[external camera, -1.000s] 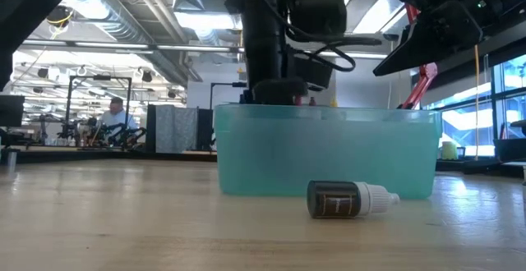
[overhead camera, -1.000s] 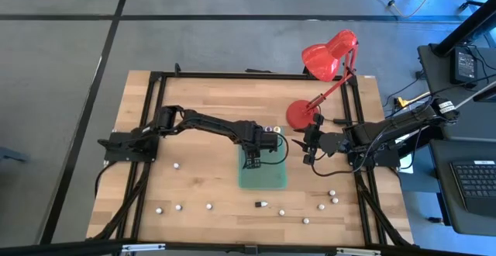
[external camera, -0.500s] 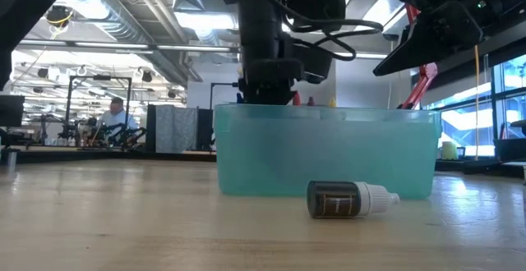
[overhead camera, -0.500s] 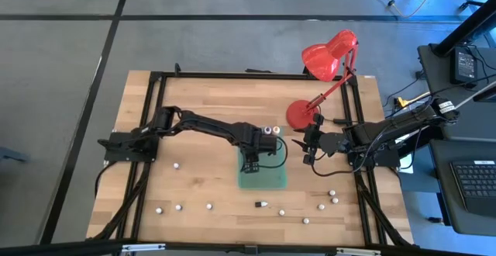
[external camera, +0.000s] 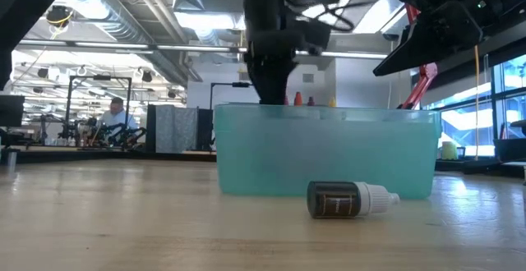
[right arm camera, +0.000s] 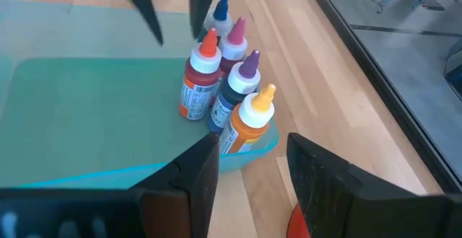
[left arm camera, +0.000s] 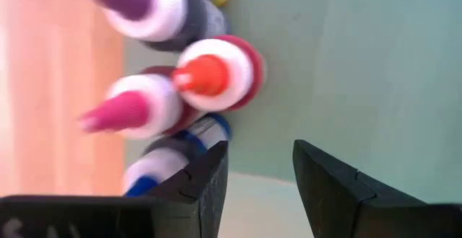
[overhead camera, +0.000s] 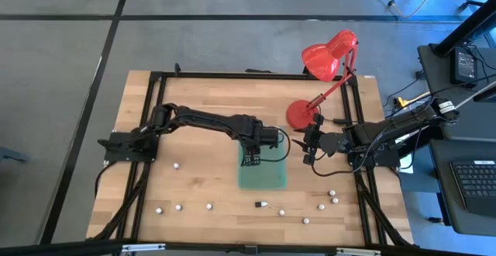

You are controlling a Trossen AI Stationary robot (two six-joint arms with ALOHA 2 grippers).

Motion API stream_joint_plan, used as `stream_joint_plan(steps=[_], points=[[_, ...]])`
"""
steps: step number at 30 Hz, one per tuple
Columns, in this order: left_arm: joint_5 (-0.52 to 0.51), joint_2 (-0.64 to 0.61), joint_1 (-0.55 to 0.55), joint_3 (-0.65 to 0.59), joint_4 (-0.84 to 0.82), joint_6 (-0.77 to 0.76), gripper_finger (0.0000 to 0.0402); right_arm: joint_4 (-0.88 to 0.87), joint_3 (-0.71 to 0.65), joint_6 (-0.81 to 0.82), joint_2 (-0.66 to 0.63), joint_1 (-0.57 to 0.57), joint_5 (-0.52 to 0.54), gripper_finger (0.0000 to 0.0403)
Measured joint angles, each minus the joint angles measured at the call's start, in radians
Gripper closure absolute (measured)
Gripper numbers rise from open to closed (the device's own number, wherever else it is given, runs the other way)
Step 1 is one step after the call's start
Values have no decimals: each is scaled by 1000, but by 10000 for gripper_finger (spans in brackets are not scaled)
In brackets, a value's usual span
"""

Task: Pick & Place food coloring
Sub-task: Put the large orange food coloring bottle into the green bin

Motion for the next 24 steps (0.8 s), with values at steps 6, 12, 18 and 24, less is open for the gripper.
stream_joint_plan(steps=[6,12,18,24], points=[[7,-2,-18,57,24,20,252,-1,0,0,0,0,0,238],[21,0,-67,1,178,87,252,-3,0,-1,0,0,0,238],[-156,0,-130,-50,196,88,249,-4,0,-1,0,0,0,238],[-114,0,-142,-130,315,64,253,-3,0,1,0,0,0,238]])
